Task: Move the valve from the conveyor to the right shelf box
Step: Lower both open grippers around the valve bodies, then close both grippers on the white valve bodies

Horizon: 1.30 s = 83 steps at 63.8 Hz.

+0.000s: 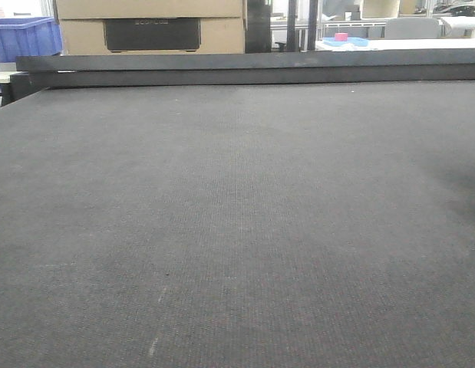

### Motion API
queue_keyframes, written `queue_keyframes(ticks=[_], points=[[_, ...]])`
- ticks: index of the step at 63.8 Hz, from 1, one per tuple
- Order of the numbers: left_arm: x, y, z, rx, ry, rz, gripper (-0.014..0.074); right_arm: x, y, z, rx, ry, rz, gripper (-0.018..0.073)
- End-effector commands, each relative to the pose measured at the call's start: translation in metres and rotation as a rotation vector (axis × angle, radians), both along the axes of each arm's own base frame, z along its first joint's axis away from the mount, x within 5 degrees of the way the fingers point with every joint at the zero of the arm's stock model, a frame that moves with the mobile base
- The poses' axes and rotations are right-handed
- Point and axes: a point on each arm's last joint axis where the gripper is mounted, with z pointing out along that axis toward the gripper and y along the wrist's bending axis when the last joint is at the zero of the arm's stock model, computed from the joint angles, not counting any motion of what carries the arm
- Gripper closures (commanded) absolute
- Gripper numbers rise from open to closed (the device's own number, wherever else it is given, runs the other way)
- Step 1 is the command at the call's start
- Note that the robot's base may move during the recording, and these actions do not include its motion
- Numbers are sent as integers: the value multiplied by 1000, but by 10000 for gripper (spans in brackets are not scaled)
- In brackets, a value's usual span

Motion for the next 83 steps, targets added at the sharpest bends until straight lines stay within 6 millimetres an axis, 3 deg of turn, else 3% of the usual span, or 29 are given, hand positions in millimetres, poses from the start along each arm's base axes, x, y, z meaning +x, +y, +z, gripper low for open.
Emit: queue_keyframes(ticks=[1, 74, 77, 83], points=[[0, -1, 2, -13, -6, 5, 708, 0, -2, 2, -2, -7, -2, 42], [0, -1, 2, -13, -6, 5, 708, -3, -3, -8, -13, -4, 2, 43], [0, -1, 2, -13, -6, 5, 708, -3, -3, -8, -13, -4, 2, 57], [0, -1, 2, -13, -6, 5, 708, -3, -3, -8, -13, -4, 2, 166]])
